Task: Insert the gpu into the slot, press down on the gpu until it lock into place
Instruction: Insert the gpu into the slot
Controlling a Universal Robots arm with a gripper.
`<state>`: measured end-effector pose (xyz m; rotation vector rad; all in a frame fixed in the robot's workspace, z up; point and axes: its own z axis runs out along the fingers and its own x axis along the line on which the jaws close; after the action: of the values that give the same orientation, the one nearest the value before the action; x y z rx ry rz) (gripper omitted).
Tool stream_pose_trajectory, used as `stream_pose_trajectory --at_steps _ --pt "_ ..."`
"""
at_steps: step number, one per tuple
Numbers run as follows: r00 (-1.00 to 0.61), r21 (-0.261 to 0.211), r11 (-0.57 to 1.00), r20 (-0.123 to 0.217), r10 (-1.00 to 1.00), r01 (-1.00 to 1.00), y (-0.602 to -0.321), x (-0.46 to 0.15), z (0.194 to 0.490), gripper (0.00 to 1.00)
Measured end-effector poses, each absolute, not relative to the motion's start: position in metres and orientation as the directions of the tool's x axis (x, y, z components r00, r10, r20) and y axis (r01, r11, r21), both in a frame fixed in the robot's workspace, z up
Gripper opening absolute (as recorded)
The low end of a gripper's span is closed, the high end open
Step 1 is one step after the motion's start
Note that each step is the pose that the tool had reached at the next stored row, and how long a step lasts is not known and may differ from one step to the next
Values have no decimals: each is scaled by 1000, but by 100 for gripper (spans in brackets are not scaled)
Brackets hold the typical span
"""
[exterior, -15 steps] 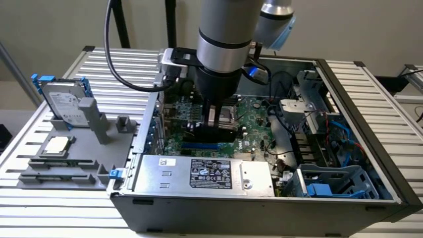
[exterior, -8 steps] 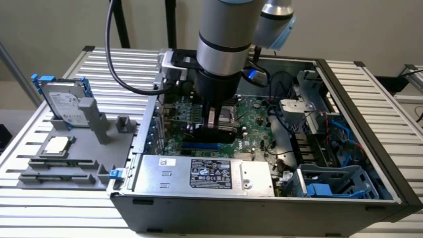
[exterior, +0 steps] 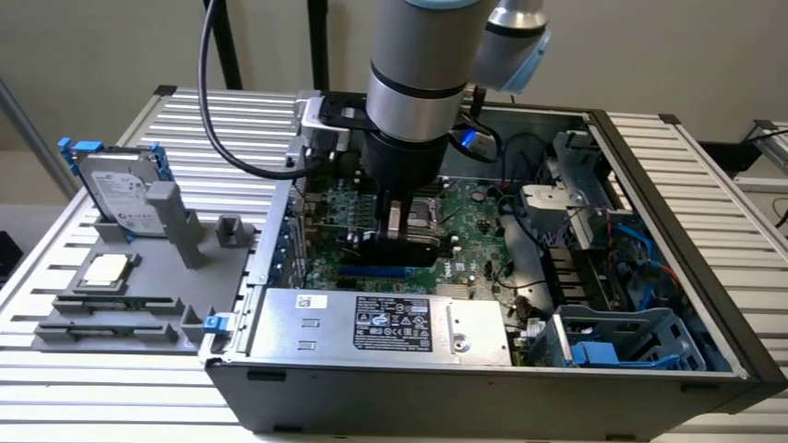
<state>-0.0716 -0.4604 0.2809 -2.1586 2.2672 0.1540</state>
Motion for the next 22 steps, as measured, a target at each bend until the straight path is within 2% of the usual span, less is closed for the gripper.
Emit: stream_pose_trajectory --at_steps 22 --pt "-40 67 35 -73 -997 -997 -459 -72 274 26"
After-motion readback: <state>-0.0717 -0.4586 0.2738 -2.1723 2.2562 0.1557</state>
